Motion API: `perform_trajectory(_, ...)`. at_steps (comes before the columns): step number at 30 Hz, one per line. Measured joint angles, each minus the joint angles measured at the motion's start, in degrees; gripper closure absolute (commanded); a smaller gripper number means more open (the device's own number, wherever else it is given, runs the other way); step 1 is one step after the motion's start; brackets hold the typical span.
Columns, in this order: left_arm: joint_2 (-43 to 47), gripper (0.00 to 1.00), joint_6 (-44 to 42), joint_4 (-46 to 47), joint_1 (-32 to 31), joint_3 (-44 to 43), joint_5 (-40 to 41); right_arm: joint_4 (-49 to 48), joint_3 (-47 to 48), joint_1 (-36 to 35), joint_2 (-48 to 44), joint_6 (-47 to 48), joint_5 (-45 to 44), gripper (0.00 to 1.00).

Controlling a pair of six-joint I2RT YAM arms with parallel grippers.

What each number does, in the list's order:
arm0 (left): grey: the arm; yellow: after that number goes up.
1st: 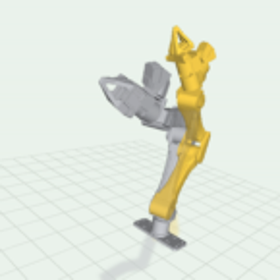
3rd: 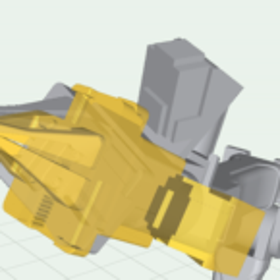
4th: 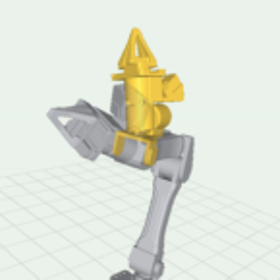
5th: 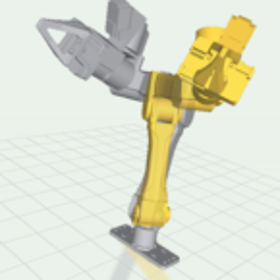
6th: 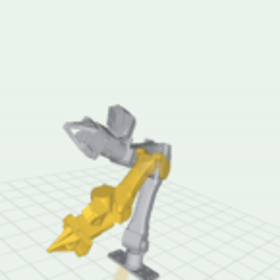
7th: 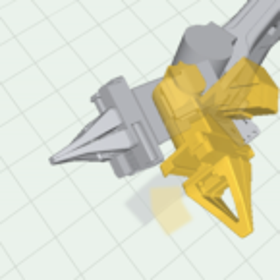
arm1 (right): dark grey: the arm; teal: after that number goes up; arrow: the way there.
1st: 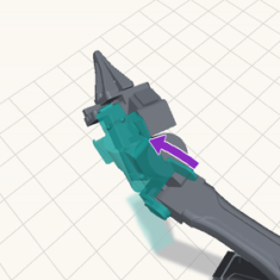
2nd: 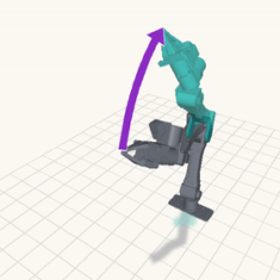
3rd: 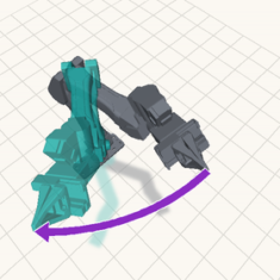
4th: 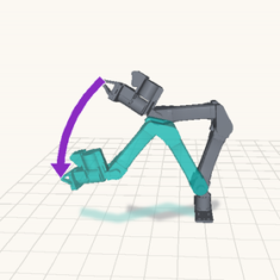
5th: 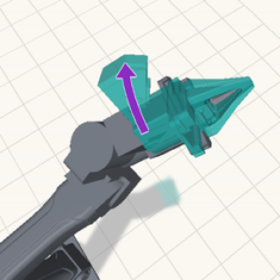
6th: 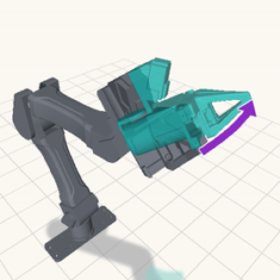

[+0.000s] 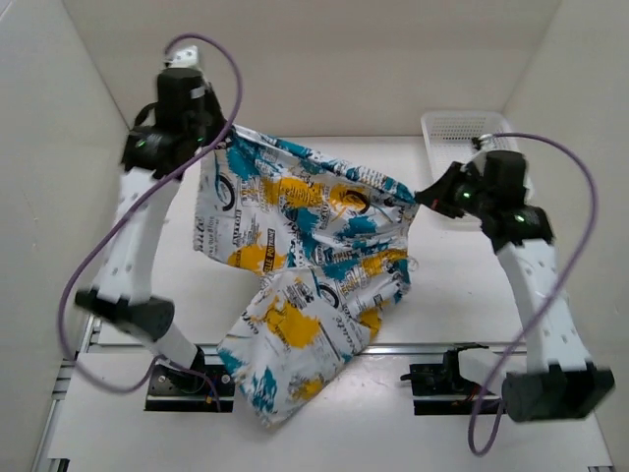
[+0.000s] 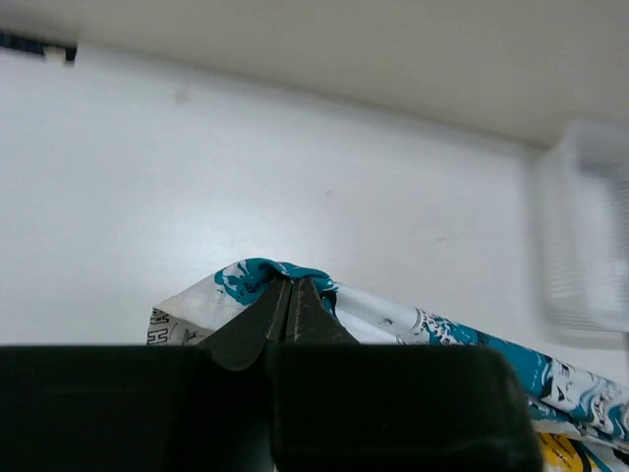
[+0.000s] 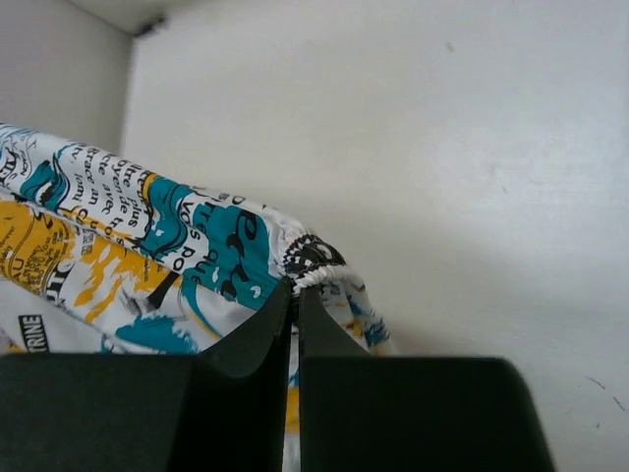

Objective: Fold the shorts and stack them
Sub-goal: Flatten the shorts out, then fold the shorts

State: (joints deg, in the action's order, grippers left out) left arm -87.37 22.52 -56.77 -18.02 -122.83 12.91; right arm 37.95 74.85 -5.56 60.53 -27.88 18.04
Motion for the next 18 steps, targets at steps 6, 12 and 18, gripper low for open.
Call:
perform_trajectory(6, -23.96, 0.90, 0.50, 0.94, 3.34, -1.20, -1.11, -10.21, -6.91, -0.35, 21.29, -0.70, -3.56, 1.00)
perform_trajectory(12, -43.71, 0.90, 0.70, -2.08, 6.75, -20.26, -4.22, -12.83, 4.87, -1.33, 41.46, -1.77, -5.51, 1.00)
perform_trajectory(18, -44.57, 0.90, 0.85, -1.60, 11.23, -26.97, -6.97, -13.77, 21.09, -2.82, 50.25, -3.10, -4.85, 1.00)
